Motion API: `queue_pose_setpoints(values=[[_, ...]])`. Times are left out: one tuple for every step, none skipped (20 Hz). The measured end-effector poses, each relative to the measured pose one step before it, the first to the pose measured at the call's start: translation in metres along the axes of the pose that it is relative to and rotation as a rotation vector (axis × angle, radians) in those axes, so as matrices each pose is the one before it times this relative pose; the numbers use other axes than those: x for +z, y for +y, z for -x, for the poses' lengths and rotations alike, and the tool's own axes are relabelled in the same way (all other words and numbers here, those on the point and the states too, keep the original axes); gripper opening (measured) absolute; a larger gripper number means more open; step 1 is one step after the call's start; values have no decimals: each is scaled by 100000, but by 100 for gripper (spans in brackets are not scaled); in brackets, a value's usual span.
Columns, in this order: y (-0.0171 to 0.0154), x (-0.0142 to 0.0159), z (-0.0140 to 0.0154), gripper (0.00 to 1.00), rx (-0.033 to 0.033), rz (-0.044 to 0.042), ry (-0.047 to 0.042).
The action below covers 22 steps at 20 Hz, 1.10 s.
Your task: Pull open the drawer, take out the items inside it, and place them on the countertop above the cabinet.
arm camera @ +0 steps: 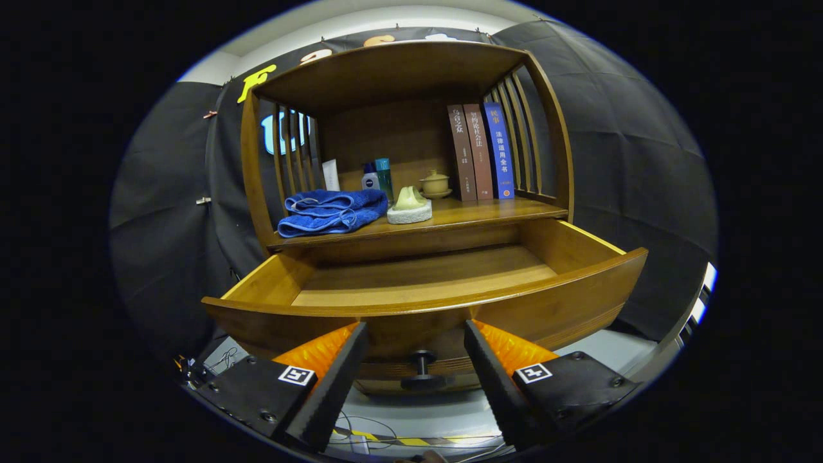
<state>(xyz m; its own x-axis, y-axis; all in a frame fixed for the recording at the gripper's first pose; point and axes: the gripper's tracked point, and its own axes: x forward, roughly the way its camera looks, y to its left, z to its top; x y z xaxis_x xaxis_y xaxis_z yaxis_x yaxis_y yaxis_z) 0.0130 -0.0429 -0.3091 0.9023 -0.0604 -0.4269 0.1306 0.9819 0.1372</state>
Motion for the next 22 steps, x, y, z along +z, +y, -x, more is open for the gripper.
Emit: queue_pose_setpoints(values=[[111,381,-626,97,-329,162,367],[127,514,-645,98,-425,234,-203],[120,407,-777,98,-504,476,86],[144,-139,-606,97,-53,173,1861],[-32,449,-624,98,-40,161,-150],[-51,-19,-941,99,6,342,-3],[17,344,-462,99,339,49,-124],[-53,158,-793,99,168,413,88],[-63,207,-684,99,6,620,146],[-23,99,-576,99,10,587,345],[-40,126,-681,99,-231,709,474],[-54,210,-677,99,-140,348,397],[2,191,-660,99,-58,1,139],[42,96,-540,99,22,-228,10],[18,165,-483,99,8,-297,-3],[1,140,-505,99,25,-120,-17],[-12,119,-452,99,0,29,6],[7,122,-336,99,-18,12,3],[-2,113,-421,99,-14,-102,-12],[29,101,-394,99,18,-310,-12],[22,85,-375,98,61,-411,100],[19,75,-304,99,51,-344,138]])
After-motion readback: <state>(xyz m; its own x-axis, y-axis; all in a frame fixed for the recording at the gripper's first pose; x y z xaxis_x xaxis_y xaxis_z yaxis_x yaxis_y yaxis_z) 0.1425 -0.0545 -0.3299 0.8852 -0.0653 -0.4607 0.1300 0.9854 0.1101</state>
